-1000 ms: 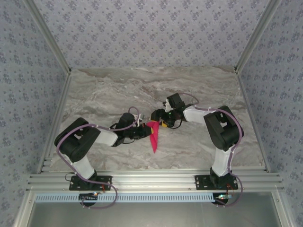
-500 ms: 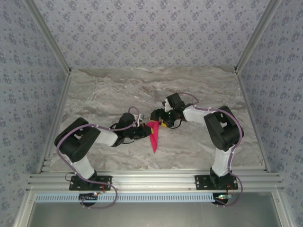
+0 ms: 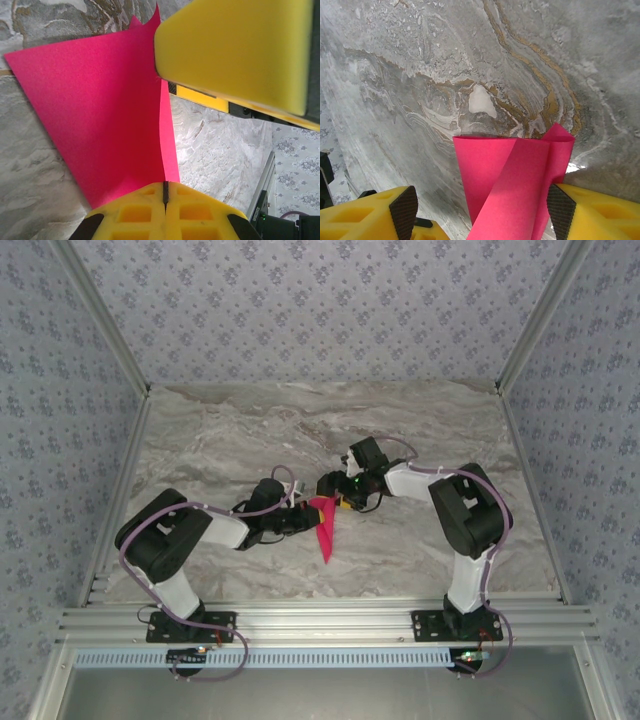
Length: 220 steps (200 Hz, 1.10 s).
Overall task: Fold a paper plane with a square sheet of paper (fold left side to right side)
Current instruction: Fold the wing for the fifth time at the center of the table.
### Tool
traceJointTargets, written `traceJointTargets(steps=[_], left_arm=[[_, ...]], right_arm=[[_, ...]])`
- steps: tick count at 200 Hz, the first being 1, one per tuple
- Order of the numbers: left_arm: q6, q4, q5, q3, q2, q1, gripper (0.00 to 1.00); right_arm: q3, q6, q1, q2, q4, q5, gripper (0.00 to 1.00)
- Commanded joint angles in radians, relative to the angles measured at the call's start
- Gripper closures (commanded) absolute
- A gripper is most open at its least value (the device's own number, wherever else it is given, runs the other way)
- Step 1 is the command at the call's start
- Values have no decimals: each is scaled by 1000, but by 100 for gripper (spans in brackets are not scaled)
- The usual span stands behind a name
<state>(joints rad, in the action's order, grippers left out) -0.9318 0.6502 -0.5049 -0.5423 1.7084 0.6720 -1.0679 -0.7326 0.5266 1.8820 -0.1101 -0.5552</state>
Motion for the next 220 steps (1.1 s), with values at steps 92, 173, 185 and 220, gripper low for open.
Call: traceJointTargets(steps=[92,173,185,220], left_arm=[[93,-108,-20,-30,-38,-41,100],[113,-124,-30,-62,4,-51,100],[113,-124,-31,-62,10,-51,100],[117,-122,-30,-62,22,-50,100]], right_arm=[[-51,92,32,70,-154,74,25],[-54,95,39,71,-169,77,25],[-55,95,40,68,-170,78,25],[-56,95,41,68,-173,81,25]])
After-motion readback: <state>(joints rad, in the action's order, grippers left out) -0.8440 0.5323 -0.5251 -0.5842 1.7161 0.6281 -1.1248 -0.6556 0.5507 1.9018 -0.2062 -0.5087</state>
